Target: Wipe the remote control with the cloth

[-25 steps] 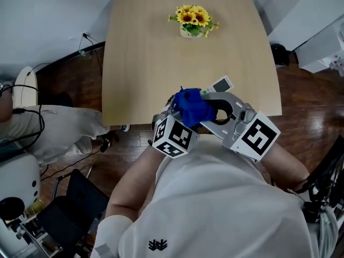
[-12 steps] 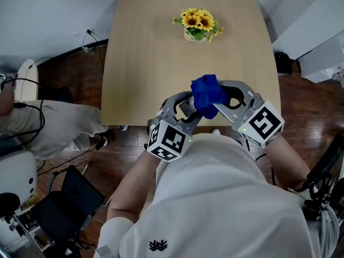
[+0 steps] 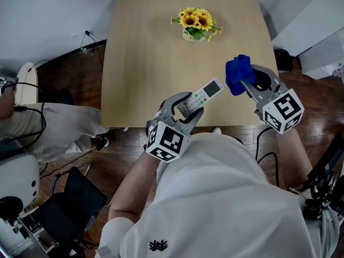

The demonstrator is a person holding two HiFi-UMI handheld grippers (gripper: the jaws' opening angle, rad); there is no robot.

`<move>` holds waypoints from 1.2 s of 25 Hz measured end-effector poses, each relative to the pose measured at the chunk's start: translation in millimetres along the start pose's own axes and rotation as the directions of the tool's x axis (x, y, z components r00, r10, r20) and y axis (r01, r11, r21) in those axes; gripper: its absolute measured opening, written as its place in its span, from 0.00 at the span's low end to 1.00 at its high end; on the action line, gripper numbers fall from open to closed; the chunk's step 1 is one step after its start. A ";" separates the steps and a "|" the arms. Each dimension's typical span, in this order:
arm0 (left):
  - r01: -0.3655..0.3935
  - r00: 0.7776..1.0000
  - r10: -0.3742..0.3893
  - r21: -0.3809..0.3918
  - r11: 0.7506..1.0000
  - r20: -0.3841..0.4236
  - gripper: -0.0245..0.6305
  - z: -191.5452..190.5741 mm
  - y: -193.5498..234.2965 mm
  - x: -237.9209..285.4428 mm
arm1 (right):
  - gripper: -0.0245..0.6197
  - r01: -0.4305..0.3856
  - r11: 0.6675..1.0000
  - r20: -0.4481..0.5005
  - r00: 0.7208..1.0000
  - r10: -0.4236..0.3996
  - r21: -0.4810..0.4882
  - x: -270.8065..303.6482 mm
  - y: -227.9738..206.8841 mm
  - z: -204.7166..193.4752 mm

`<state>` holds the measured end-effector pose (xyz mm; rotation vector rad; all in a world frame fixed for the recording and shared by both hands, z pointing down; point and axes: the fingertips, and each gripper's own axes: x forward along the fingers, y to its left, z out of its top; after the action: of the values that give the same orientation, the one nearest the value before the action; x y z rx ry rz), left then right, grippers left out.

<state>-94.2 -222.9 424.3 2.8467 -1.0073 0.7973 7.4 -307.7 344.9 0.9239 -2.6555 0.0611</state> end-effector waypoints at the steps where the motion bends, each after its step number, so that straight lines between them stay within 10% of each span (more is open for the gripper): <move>1: 0.002 1.000 -0.002 -0.001 1.000 0.001 0.40 0.1 0.8 -0.2 | 0.16 0.011 1.000 0.003 1.000 -0.011 0.000 -1.4 -1.4 2.0; 6: 0.025 1.000 -0.025 0.004 1.000 -0.003 0.40 0.5 2.5 -1.9 | 0.16 -0.036 0.999 0.073 0.997 0.037 -0.025 0.9 31.7 37.5; 16: 0.067 0.998 -0.066 0.023 0.998 -0.009 0.40 -11.7 4.8 -19.2 | 0.16 -0.377 0.926 0.113 0.920 0.374 0.001 47.3 206.2 66.9; 30: 0.076 0.997 -0.076 0.033 0.997 0.000 0.40 -24.8 -0.2 -36.1 | 0.16 -0.107 0.993 0.028 0.994 0.106 0.044 38.4 115.8 6.8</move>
<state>-129.4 -197.2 428.8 2.8933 -0.8890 0.8130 -93.5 -240.2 358.5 0.8016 -2.7358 0.1354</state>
